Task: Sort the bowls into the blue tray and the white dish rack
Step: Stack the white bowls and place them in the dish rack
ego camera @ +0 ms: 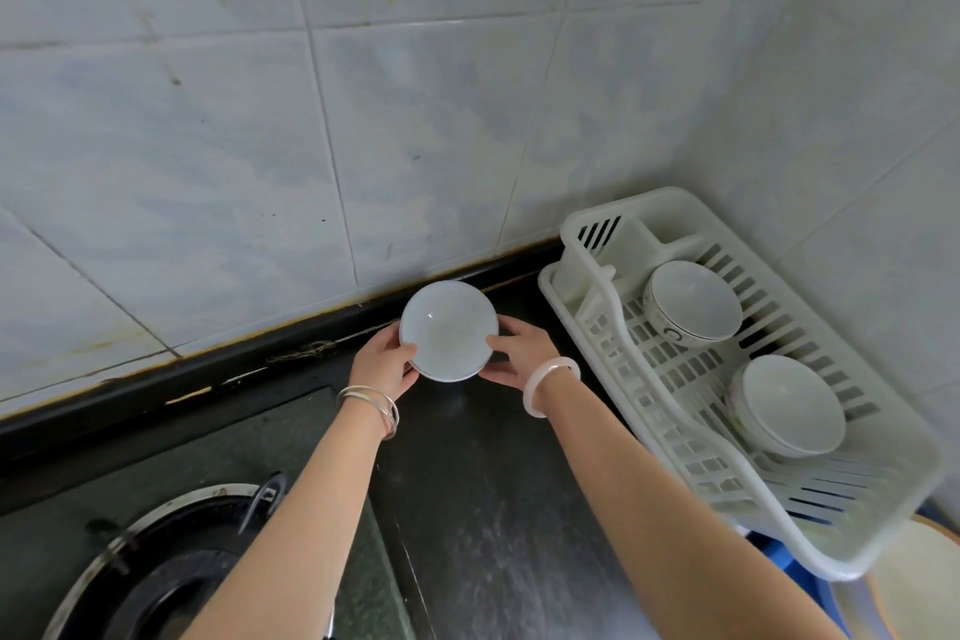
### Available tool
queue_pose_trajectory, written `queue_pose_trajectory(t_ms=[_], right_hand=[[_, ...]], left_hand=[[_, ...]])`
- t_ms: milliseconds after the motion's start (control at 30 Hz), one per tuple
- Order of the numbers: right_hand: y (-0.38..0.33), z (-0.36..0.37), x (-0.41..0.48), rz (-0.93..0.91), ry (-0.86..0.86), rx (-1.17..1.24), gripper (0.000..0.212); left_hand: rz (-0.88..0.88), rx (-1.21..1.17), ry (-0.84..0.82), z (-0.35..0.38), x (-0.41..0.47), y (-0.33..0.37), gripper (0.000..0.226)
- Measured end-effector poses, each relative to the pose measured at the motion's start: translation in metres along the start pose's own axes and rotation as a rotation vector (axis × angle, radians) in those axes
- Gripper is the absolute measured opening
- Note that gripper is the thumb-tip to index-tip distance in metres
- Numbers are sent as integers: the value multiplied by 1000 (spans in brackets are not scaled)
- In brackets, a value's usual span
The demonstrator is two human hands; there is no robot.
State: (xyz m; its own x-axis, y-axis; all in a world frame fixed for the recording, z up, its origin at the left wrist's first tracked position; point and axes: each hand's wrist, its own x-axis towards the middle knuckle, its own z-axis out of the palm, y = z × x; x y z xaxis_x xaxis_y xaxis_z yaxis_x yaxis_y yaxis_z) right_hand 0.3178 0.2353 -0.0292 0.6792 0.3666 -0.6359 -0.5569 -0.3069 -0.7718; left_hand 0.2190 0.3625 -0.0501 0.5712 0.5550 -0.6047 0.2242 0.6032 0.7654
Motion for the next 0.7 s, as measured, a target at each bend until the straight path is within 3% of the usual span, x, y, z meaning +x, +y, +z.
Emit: queue_pose_trajectory(t_ms=[400,700], right_hand=[[-52,-124,-89,-199,255,116,43],[-37,-203,-103,-117,397,222,47]], left_hand=[[50,189,-437,122,-67,40,42],[33,572,-586,216,-72,8,47]])
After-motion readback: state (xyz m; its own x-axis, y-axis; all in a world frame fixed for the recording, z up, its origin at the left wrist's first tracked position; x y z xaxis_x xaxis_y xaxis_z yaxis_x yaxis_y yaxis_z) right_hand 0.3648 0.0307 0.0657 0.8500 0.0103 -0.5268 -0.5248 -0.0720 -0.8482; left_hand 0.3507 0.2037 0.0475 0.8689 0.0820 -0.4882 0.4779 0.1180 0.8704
